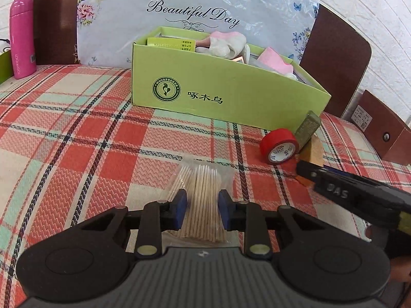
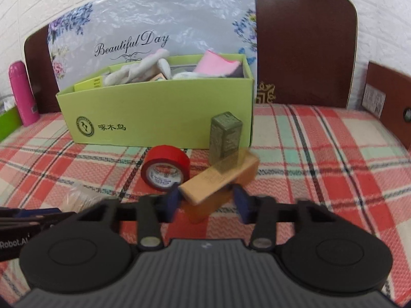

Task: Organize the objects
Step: 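Lift the toothpicks with the left tool while the right tool regrips the gold box upright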

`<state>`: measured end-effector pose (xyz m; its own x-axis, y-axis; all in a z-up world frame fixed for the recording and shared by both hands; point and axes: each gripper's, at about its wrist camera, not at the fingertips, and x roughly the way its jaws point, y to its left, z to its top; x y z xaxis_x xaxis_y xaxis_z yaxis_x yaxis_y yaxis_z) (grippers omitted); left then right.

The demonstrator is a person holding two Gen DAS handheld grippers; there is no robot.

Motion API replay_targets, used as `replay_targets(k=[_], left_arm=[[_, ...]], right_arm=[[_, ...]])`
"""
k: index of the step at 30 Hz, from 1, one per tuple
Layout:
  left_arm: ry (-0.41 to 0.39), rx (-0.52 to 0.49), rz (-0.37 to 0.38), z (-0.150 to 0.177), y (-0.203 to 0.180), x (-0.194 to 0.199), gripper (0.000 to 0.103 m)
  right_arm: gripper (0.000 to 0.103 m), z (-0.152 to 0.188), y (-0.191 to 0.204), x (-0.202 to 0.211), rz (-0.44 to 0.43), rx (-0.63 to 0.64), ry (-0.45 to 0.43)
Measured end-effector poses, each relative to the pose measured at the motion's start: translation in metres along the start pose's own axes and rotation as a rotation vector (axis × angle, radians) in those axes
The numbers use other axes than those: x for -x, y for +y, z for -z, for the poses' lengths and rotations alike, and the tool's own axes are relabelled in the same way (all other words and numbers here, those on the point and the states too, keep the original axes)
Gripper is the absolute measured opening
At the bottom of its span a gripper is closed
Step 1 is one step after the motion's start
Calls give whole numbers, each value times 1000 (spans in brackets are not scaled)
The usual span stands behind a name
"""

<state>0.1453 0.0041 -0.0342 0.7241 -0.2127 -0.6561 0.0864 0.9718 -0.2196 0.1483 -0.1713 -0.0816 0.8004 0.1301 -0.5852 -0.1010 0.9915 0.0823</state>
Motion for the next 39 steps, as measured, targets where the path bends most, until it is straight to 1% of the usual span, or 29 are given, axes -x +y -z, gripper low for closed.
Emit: replay_targets(k=[1, 2, 4, 6, 8, 9, 12, 14, 15, 16, 17, 18, 19, 20, 21, 22, 24, 27, 28, 29, 31, 33, 36, 39], left_arm=[[0, 2, 1, 0, 0, 0, 28], [0, 3, 2, 0, 0, 0, 28], [0, 1, 1, 0, 0, 0, 28], [1, 1, 1, 1, 0, 0, 28], [6, -2, 5, 2, 0, 2, 21], [11, 0, 15, 3, 0, 6, 20], [37, -5, 51, 10, -3, 15, 20], [43, -25, 54, 15, -8, 20, 20], [41, -28, 42, 17, -10, 22, 21], [37, -29, 27, 19, -11, 24, 26], [36, -33, 16, 20, -12, 25, 32], [34, -35, 8, 21, -12, 27, 35], [30, -39, -5, 21, -12, 28, 47], [22, -45, -26, 21, -12, 30, 63], [6, -51, -51, 22, -12, 32, 67], [-10, -58, -69, 22, -11, 33, 68], [1, -71, -75, 20, -9, 30, 68], [53, -61, -38, 19, -5, 20, 67], [49, -70, -27, 21, -6, 19, 58], [41, -91, -12, 22, -9, 20, 42], [50, -94, 17, 21, -11, 22, 39], [50, -93, 33, 22, -12, 23, 39], [42, -99, 19, 25, -15, 21, 44], [42, -103, 17, 24, -15, 21, 44]], right_arm=[[29, 2, -5, 4, -3, -18, -6], [26, 4, -10, 9, -4, -24, -7], [24, 10, -21, 22, -23, -39, 0], [24, 19, -33, 38, -58, -55, 16], [24, 27, -42, 55, -84, -55, 28], [24, 32, -45, 64, -92, -49, 34], [24, 45, -52, 91, -122, -23, 51], [24, 52, -54, 102, -117, 0, 67], [25, 55, -53, 105, -106, 16, 74], [30, 56, -53, 108, -96, 23, 67], [40, 55, -52, 109, -91, 26, 58], [43, 53, -52, 109, -87, 28, 47], [44, 51, -52, 108, -78, 30, 37], [44, 49, -50, 107, -72, 33, 33], [44, 47, -48, 105, -73, 40, 28], [44, 45, -47, 103, -79, 46, 23], [44, 44, -44, 99, -83, 56, 23], [44, 44, -40, 93, -79, 69, 32], [44, 44, -39, 92, -78, 69, 34], [44, 45, -39, 90, -78, 66, 38], [44, 45, -40, 88, -75, 63, 44], [44, 44, -40, 87, -72, 65, 48], [44, 44, -41, 86, -67, 65, 47], [44, 44, -42, 84, -63, 61, 48]])
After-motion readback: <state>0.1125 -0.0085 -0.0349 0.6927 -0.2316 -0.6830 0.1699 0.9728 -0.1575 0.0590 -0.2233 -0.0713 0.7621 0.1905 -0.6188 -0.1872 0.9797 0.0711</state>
